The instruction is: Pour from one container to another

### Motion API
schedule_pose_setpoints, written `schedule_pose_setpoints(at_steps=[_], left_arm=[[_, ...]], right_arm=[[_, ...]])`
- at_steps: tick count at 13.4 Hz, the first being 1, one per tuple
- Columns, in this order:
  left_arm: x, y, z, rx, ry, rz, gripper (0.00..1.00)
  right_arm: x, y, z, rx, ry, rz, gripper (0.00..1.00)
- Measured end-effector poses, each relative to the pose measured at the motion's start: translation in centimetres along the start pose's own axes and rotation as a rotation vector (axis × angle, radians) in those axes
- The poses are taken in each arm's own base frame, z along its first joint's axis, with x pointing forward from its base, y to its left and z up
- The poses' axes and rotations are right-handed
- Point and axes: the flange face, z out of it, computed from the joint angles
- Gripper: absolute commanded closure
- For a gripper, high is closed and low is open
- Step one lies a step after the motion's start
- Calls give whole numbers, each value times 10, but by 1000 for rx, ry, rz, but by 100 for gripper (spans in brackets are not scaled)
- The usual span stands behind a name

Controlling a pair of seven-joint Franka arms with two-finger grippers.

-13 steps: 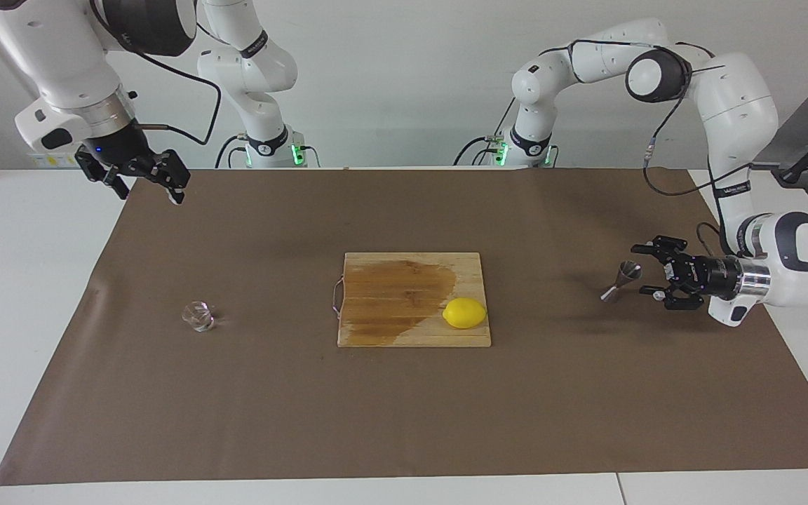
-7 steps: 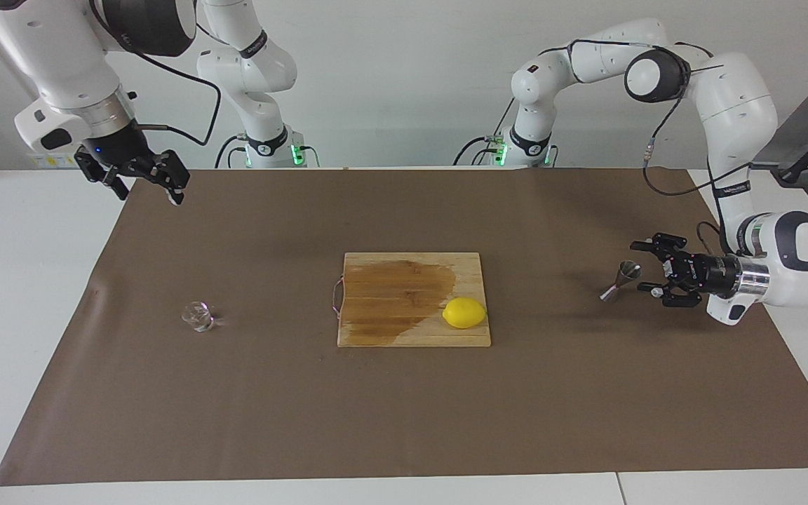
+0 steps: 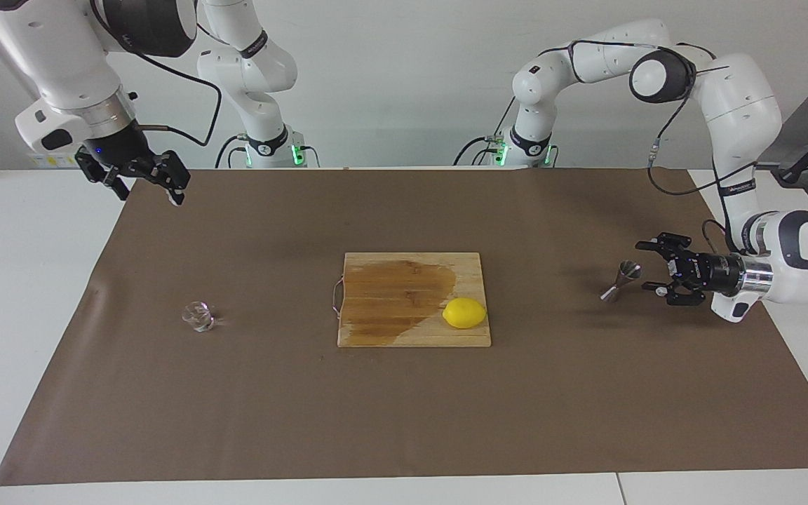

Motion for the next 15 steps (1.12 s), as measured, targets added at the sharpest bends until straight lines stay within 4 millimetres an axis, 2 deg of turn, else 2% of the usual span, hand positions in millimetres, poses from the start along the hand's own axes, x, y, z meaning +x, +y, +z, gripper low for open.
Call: schedule_pose_setpoints(at_steps=[5,15], left_arm=[[33,-1,13,92,-41,-4,0],[36,7,-8,59,-52,50,0]], right_arm=[[0,-1,3,9,-5,1,0],[-1,-4,9,10,-18,-4,0]])
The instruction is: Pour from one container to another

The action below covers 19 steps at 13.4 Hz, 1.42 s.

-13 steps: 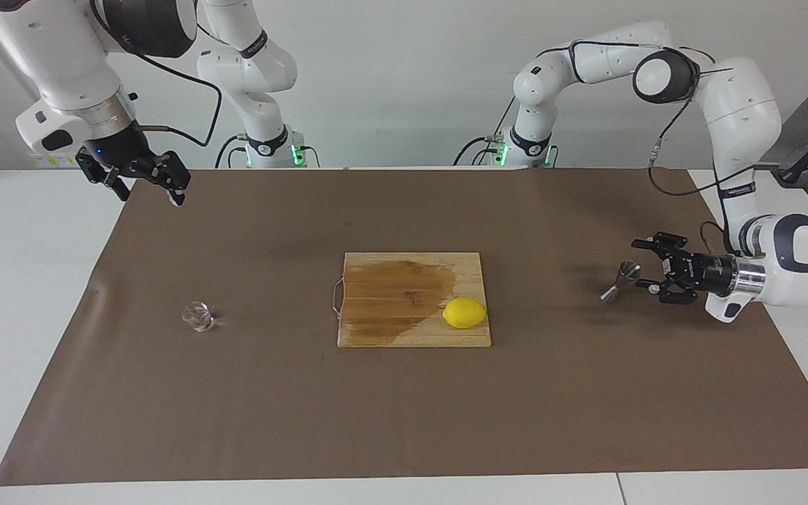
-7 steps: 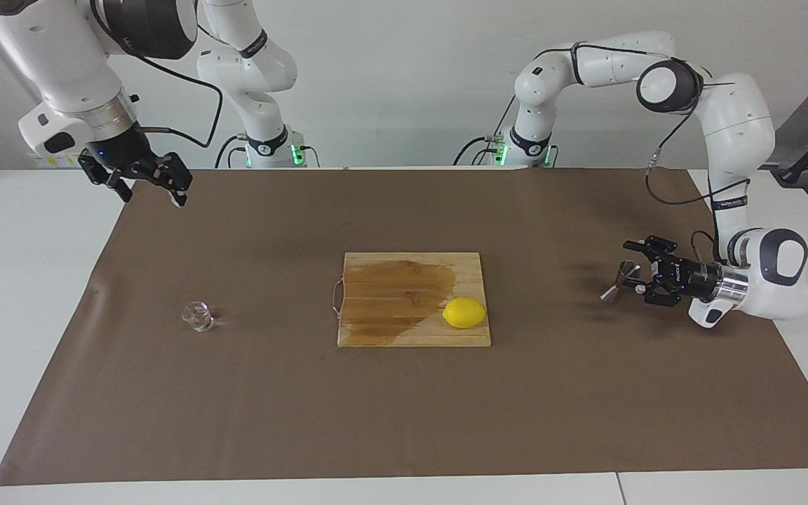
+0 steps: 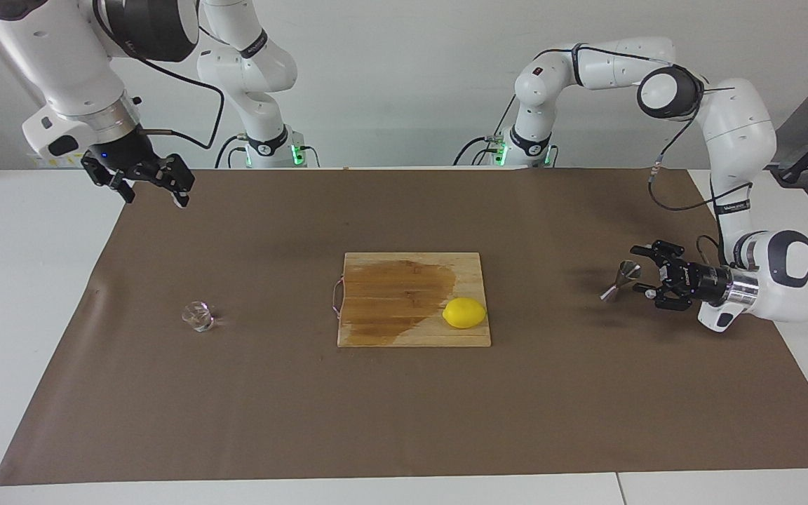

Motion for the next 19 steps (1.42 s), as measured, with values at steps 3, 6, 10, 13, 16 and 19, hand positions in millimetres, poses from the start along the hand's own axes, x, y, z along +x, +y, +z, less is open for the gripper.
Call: schedule_pose_setpoints(at_steps=[3,6,10,13,16,19], left_arm=[[5,1,-4,-10,1,1,0],[8,1,-7,-18,4,3,0],[14,1,-10,-24,0,2,0],[18,2,-10,-29,-2,0,0],[22,3,-11,-37,-2,-2,0],[27,3,-12,-41,-5,-6,0]], right_arm=[[-1,-1,3,0,-6,-3,0],[-2,-2,1,0,-4,-3,0],[-2,-2,2,0,-5,-4,0],[-2,-2,2,0,-5,-4,0],[-3,-2,2,0,-5,-4,0],[-3,-2,2,0,-6,-4,0]])
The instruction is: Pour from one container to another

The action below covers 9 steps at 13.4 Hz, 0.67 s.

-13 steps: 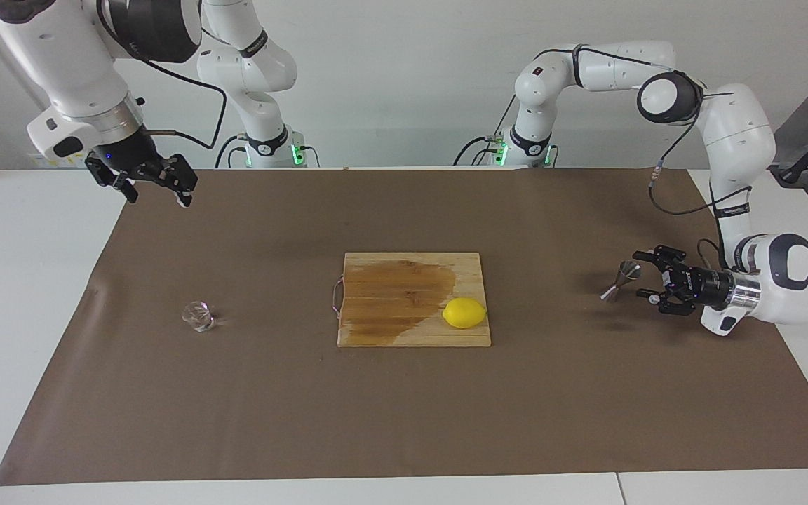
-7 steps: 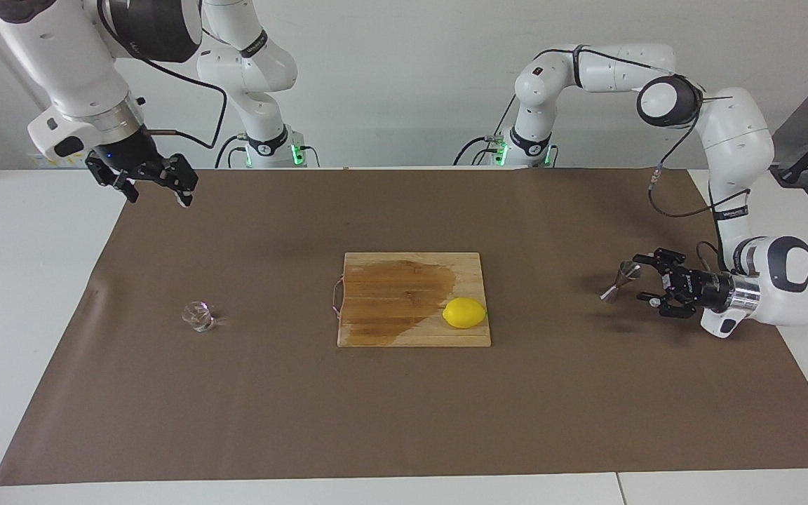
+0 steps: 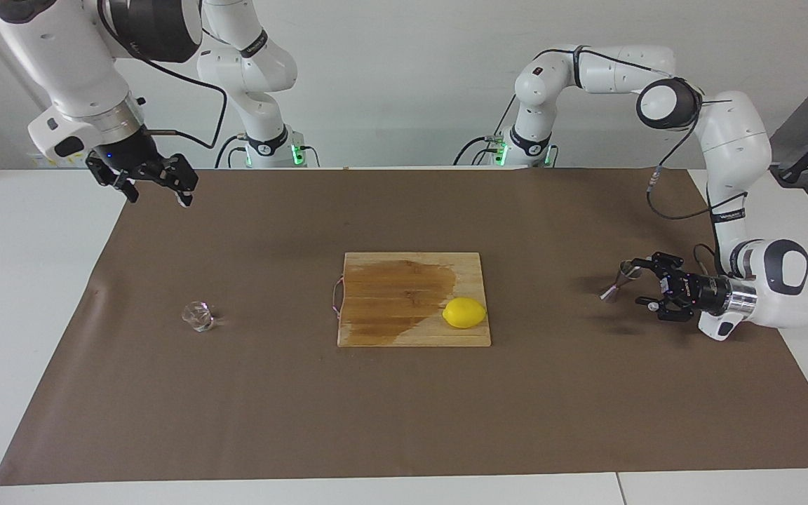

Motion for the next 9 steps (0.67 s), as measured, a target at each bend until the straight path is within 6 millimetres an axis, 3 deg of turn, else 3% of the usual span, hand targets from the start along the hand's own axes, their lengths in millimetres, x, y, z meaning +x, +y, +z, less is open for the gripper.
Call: schedule_pose_setpoints(at_steps=[9], left_arm=[[2,-3,-4,3,2,-25,0]], right_arm=[[0,1,0,0,0,2,0]])
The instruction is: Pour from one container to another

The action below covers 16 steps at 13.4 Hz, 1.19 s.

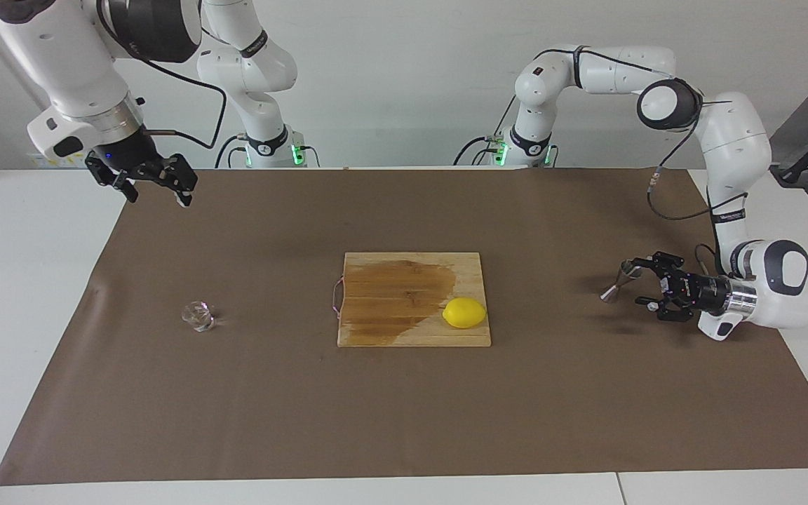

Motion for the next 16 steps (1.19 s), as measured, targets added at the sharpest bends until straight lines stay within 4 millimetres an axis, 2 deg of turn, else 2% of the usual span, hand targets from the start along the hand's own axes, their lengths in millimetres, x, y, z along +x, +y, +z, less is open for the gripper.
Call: schedule_pose_setpoints(at_steps=[16], left_arm=[[-2,4,6,16,0,28,0]], right_arm=[[0,0,0,0,0,1,0]])
